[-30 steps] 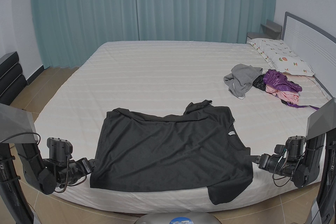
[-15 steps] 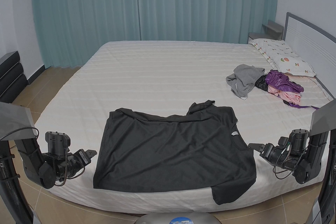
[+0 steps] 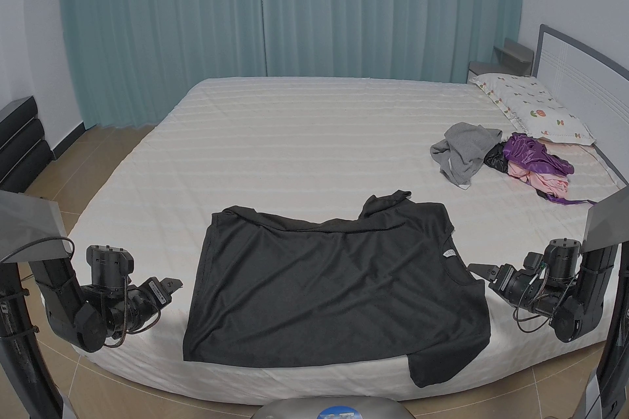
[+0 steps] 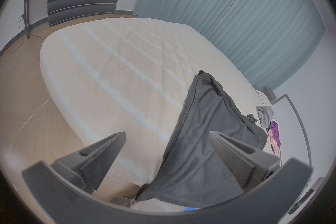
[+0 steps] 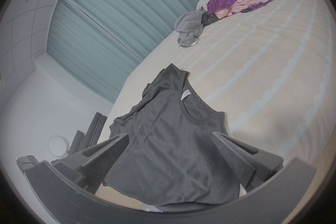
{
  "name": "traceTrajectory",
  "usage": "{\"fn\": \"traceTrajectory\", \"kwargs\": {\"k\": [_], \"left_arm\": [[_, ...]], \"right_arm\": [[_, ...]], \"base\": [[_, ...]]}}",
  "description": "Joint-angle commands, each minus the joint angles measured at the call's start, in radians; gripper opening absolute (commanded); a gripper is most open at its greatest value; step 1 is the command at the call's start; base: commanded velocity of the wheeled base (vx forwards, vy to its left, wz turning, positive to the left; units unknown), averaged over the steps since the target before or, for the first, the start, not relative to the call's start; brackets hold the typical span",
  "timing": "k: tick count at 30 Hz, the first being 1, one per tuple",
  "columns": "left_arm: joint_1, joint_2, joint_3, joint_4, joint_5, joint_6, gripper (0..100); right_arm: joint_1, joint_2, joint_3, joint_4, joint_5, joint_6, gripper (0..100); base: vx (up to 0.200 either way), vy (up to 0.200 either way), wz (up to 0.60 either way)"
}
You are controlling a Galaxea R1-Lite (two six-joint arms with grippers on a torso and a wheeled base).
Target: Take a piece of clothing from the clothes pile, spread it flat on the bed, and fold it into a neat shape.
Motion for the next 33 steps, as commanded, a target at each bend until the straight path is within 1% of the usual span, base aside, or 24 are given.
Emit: {"fn": "traceTrajectory", "kwargs": {"k": [1,3,15,20,21,22,25,29,31,33], "left_arm": [[-0.002,0.000,0.002,-0.002,0.001,0.000,100],[-0.007,0.000,0.000,-0.003,0.001,-0.001,100],[-0.019,-0.002,0.000,-0.003,-0.004,-0.010,100],[-0.028,-0.005,-0.053,0.002,-0.006,-0.032,100],[-0.037,0.006,-0.098,0.006,-0.009,-0.035,100],[-0.037,0.006,-0.102,0.008,-0.009,-0.035,100],[-0.041,0.069,-0.264,0.043,-0.013,-0.035,100],[-0.041,0.161,-0.492,0.166,-0.018,-0.035,100],[-0.041,0.201,-0.598,0.233,-0.049,-0.035,100],[-0.036,0.241,-0.711,0.296,-0.111,-0.035,100]], "right_arm": [[0.000,-0.003,0.001,-0.001,0.000,0.000,100],[0.000,-0.003,0.001,-0.001,-0.001,0.000,100],[0.009,0.002,0.004,0.001,-0.001,0.000,100],[0.010,0.000,0.002,0.001,-0.001,0.000,100],[0.012,0.002,0.004,0.001,-0.001,0.000,100],[0.012,0.002,0.004,0.001,-0.001,0.000,100],[0.012,0.010,0.004,0.001,0.000,0.000,100],[0.012,0.016,0.005,0.004,0.000,0.000,100],[0.013,0.016,0.004,0.009,0.000,0.000,100],[0.016,0.016,0.005,0.009,0.000,0.000,100]], "base": [[0.200,0.000,0.00],[0.200,0.000,0.00],[0.000,0.000,0.00],[0.000,0.000,0.00],[0.000,0.000,0.00],[0.000,0.000,0.00],[0.000,0.000,0.00],[0.000,0.000,0.00],[0.000,0.000,0.00],[0.000,0.000,0.00]]}}
